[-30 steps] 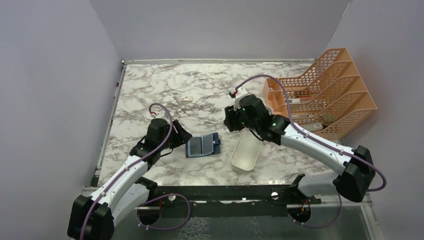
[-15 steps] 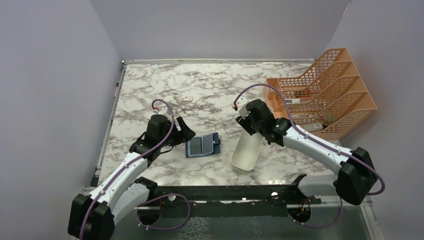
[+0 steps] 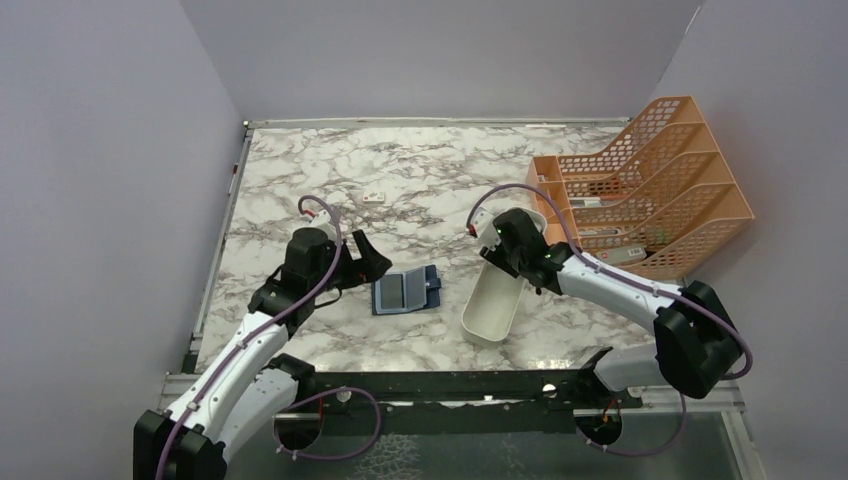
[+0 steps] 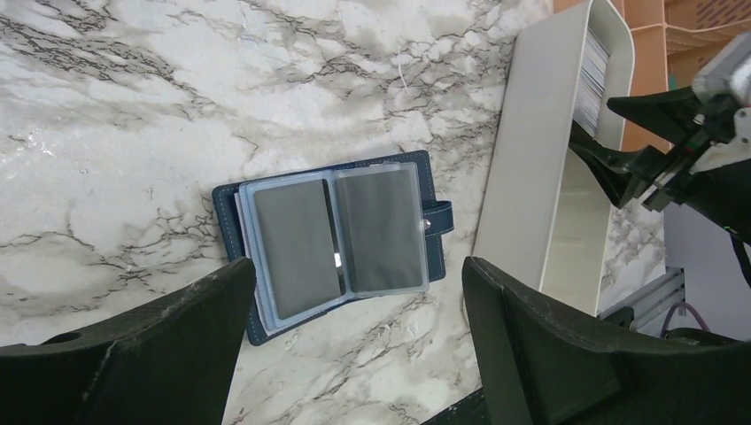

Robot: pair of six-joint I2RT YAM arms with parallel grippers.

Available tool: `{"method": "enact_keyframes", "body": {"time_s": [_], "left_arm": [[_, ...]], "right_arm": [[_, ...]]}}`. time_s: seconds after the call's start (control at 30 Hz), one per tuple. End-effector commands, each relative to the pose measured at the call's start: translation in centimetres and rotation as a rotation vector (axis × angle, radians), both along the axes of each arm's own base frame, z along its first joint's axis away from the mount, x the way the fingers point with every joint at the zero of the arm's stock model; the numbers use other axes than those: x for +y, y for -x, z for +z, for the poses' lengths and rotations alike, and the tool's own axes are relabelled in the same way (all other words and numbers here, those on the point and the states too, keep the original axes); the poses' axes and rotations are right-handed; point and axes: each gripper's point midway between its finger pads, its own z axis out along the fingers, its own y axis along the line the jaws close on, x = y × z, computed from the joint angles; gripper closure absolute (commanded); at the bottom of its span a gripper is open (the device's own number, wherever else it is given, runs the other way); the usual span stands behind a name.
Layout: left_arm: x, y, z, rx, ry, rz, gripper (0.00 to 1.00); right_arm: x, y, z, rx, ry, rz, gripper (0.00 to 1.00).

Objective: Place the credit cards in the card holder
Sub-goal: Pick up the credit card from the storage box.

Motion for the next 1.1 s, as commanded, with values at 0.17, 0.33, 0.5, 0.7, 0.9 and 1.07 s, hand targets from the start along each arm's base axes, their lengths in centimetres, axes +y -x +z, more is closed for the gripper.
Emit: {"method": "enact_keyframes", "body": {"time_s": [0.17, 0.33, 0.5, 0.7, 0.9, 1.07], "left_arm": [[0.8, -0.1, 2.8, -0.096, -0.017, 0.018, 0.11], [1.0, -0.1, 3.0, -0.109, -0.021, 0.031, 0.11], [1.2, -0.2, 3.0, -0.11, -0.024, 0.038, 0.11], [1.2, -0.3, 2.6, -0.1, -0.032, 0.041, 0.11], [1.2, -0.4, 2.4, -0.096, -0.03, 0.045, 0.12], [1.1, -0.4, 2.3, -0.093, -0.024, 0.042, 0.13]], "right_arm": [[-0.8, -2.6, -1.1, -0.09, 0.076, -0.011, 0.48], [-1.2, -3.2, -1.2, -0.123, 0.096, -0.028, 0.54], [-1.4, -3.3, -0.3, -0.15, 0.08, -0.057, 0.64], [-1.5, -3.5, 1.6, -0.193, 0.04, -0.085, 0.71], [-1.4, -3.0, 2.3, -0.173, 0.016, -0.092, 0.74], [-1.3, -2.1, 2.4, -0.116, 0.004, -0.084, 0.93]]}}
